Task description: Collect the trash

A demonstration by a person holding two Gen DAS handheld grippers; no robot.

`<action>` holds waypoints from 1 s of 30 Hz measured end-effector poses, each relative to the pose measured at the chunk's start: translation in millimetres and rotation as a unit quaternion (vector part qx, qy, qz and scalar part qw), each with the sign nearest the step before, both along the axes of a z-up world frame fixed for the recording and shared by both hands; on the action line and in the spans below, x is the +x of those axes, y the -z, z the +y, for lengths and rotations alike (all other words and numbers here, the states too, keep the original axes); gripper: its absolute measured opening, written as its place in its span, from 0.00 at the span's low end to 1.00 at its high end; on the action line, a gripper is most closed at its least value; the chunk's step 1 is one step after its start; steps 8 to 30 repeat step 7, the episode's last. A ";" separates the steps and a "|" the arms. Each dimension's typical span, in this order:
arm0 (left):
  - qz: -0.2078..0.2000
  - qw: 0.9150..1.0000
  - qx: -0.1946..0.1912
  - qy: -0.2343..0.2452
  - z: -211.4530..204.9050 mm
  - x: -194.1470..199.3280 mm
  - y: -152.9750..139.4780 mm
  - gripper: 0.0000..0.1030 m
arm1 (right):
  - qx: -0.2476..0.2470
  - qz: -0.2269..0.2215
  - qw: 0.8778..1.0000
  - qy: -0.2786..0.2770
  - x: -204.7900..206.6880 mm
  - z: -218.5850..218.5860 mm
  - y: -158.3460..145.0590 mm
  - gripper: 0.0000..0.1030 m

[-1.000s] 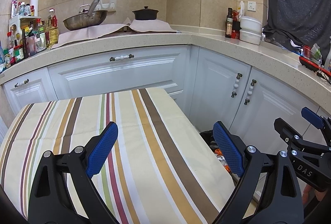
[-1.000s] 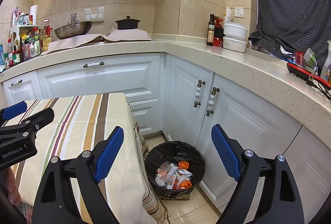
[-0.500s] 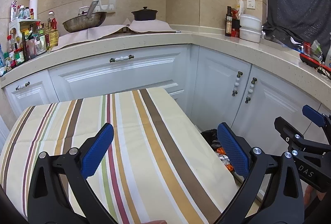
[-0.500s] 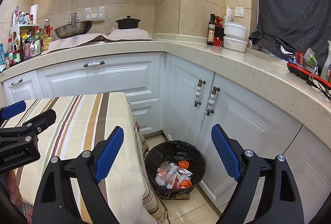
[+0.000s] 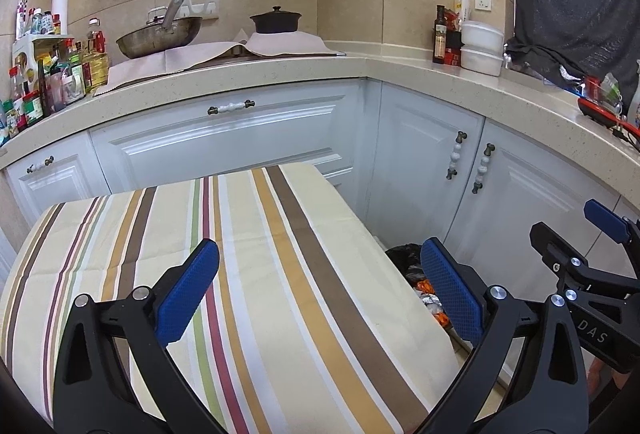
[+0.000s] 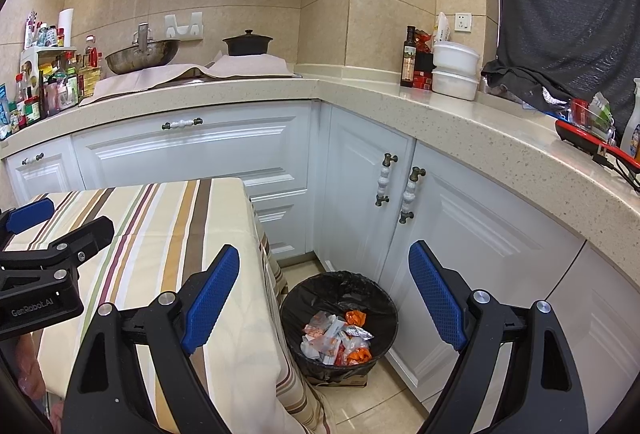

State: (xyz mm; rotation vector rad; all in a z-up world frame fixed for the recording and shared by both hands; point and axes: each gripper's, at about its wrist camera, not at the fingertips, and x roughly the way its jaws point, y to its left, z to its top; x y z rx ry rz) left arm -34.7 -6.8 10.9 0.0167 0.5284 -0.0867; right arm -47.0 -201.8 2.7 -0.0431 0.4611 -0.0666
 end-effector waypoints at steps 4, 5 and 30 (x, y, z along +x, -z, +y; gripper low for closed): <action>0.018 1.000 -0.006 -0.009 6.6 7.0 5.4 0.95 | -0.001 0.007 1.000 -0.004 3.2 1.9 4.6 0.82; 0.024 1.000 -0.008 -0.012 9.2 9.9 8.0 0.95 | -0.002 0.010 1.000 -0.006 4.7 1.9 7.0 0.82; 0.035 0.999 -0.010 -0.014 14.3 15.1 12.8 0.95 | 0.000 0.016 1.000 -0.012 9.2 4.7 10.7 0.82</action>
